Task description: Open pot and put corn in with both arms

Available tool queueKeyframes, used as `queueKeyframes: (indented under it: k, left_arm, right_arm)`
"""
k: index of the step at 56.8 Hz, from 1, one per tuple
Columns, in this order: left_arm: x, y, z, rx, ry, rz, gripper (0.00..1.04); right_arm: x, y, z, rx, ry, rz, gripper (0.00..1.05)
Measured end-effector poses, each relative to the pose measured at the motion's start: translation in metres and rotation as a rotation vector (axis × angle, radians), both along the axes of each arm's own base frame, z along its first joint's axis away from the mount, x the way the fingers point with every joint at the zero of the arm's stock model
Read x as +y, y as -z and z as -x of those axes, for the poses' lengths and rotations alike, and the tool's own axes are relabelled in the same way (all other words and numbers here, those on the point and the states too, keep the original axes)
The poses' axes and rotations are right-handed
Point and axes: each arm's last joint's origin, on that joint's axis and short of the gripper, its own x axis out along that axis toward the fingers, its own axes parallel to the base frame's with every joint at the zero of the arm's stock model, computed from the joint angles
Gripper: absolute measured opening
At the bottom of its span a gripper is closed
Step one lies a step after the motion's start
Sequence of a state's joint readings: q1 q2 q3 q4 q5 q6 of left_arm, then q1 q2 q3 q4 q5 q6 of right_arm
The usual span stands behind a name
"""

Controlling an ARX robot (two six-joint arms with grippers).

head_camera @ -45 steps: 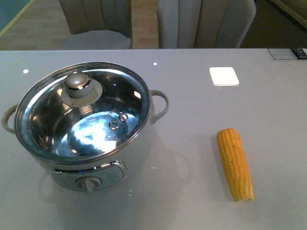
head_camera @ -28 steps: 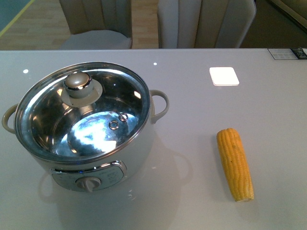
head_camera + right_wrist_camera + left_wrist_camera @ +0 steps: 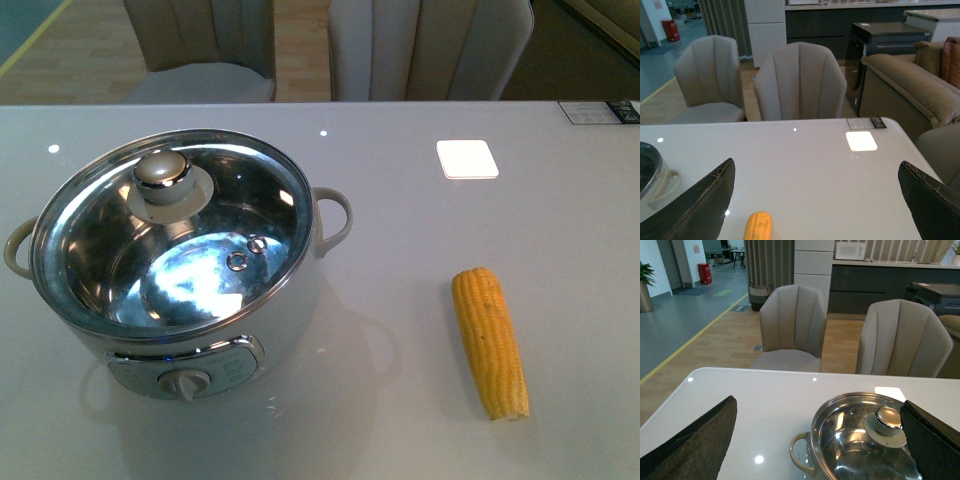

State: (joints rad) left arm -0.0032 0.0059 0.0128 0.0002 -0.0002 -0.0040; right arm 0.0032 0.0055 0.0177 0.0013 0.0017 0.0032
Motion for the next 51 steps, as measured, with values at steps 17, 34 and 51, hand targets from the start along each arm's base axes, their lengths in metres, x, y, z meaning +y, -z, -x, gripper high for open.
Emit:
queueKeyframes:
  k: [17, 34, 51]
  left_arm:
    - [-0.006, -0.022, -0.029, 0.497, -0.055, 0.064, 0.98]
    - [-0.037, -0.024, -0.096, 0.434, 0.073, -0.049, 0.98]
    - [-0.074, 0.014, -0.166, 0.426, 0.138, -0.114, 0.98]
  right_arm:
    - [0.000, 0.000, 0.000, 0.000, 0.000, 0.000, 0.96]
    - [0.000, 0.000, 0.000, 0.000, 0.000, 0.000, 0.96]
    - [0.000, 0.000, 0.000, -0.001, 0.000, 0.000, 0.96]
